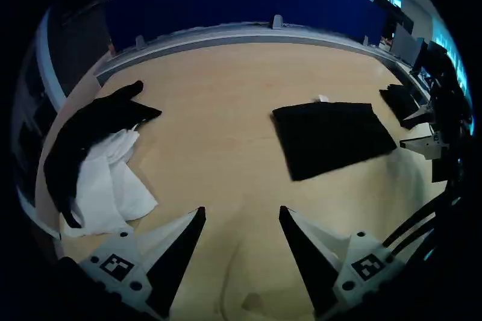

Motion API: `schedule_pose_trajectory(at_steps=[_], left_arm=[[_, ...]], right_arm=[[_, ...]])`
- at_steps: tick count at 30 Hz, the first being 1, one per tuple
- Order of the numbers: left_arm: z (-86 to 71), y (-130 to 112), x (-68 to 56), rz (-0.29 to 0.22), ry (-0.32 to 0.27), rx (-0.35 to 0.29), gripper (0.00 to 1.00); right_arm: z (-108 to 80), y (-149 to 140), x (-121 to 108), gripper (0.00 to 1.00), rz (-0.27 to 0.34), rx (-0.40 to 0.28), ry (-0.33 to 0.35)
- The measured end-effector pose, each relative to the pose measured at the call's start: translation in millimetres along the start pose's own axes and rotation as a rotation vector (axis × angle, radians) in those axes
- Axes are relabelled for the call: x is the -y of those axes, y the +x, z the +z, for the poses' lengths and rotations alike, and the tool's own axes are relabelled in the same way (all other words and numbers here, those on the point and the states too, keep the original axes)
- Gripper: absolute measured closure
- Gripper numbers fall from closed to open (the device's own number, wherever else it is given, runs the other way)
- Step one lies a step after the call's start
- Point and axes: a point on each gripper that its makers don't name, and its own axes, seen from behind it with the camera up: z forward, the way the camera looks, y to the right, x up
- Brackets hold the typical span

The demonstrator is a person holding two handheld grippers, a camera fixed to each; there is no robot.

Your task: Fold towel

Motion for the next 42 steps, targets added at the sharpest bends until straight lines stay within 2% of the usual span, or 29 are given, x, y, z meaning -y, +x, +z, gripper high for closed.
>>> schedule_pose_trajectory(at_steps=[6,11,17,26,31,34,42], left_arm=[[-8.3,-10.1,1.1,-0.005,0.007,0.002,0.09],[-14.7,-22.4,-0.2,0.003,0.011,0.017,0.09],[-20.2,-36.3,-4.6,-0.016,0.007,0.04,0.1],[-25.6,-40.9,-6.4,-0.035,0.01,0.045,0.1],[-25.5,-43.9,-8.1,-0.038,0.01,0.05,0.09],[-24.7,-45.8,-9.0,-0.043,0.009,0.053,0.09],[-23.5,-50.0,-9.6,-0.046,0.009,0.057,0.1]], right_arm=[[6.5,-5.5,2.5,0.07,-0.022,0.025,0.018],[14.5,-15.5,3.8,0.23,-0.026,0.057,0.034],[20.9,-25.8,7.2,0.35,-0.012,0.083,0.06],[25.9,-34.0,10.3,0.63,-0.015,0.099,0.069],[26.1,-32.5,9.3,0.71,-0.019,0.096,0.069],[26.4,-32.0,6.8,0.81,-0.02,0.092,0.06],[28.2,-31.4,6.5,0.92,-0.004,0.086,0.06]])
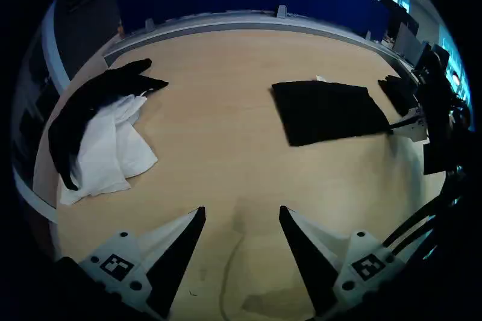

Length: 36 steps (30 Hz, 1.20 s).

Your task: Fold towel

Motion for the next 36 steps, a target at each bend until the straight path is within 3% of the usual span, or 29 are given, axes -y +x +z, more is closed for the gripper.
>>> schedule_pose_trajectory(at_steps=[14,30,36], left_arm=[[-4.4,4.0,-3.5,0.005,-0.006,-0.007,0.1],[-14.2,11.6,-1.7,0.001,-0.018,-0.033,0.1],[-17.9,13.3,-2.5,-0.004,-0.027,-0.04,0.1]], right_arm=[[-15.0,16.6,-4.5,0.92,-0.027,-0.033,-0.027],[-57.8,107.9,-0.8,0.93,-0.09,-0.191,-0.057],[-61.4,125.3,3.8,0.93,-0.123,-0.204,-0.062]])
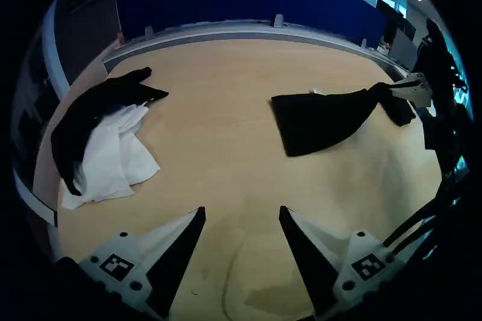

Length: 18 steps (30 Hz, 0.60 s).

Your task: Fold towel

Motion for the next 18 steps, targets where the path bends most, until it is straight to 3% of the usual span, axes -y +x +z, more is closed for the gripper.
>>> schedule_pose_trajectory(at_steps=[9,18], left_arm=[[-6.1,1.6,-2.6,0.005,-0.011,-0.007,0.09],[-9.6,1.8,-4.0,-0.009,-0.015,-0.017,0.1]], right_arm=[[10.1,10.0,5.9,0.93,-0.042,0.012,0.01],[24.5,40.6,31.1,0.93,-0.122,-0.004,0.052]])
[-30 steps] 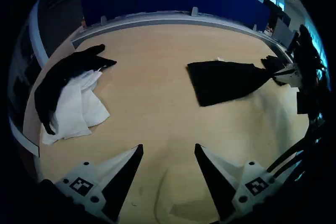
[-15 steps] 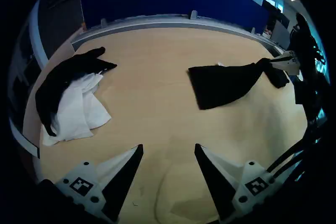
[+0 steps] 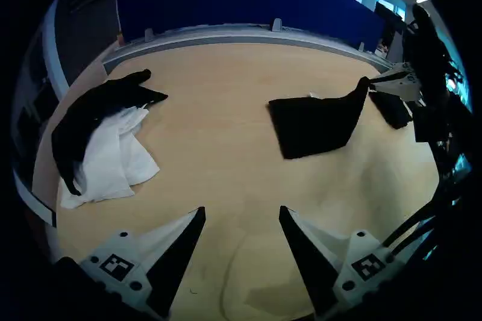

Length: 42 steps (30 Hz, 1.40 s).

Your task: Fold towel

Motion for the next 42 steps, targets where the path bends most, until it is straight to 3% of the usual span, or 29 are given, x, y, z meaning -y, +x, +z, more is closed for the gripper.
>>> schedule_pose_trajectory(at_steps=[9,15,25,34,38,42], left_arm=[[-3.4,-1.7,-6.4,-0.029,-0.006,-0.013,0.09],[-7.1,-3.0,-4.4,-0.051,0.003,-0.02,0.09],[-10.0,-12.6,6.3,-0.089,0.03,-0.018,0.09],[-6.9,-14.2,4.7,-0.088,0.027,-0.015,0.09],[-5.9,-13.6,4.3,-0.083,0.025,-0.014,0.1],[-6.4,-13.1,5.5,-0.079,0.028,-0.013,0.1]], right_arm=[[31.0,31.3,39.8,0.93,-0.056,-0.023,0.067],[58.9,39.9,73.9,0.93,-0.053,-0.024,0.124],[113.8,14.4,139.8,0.93,-0.003,0.025,0.228],[120.4,-2.3,151.7,0.93,0.014,0.057,0.258],[116.2,1.4,148.5,0.86,0.016,0.043,0.253],[109.7,3.4,146.2,0.6,0.015,0.028,0.248]])
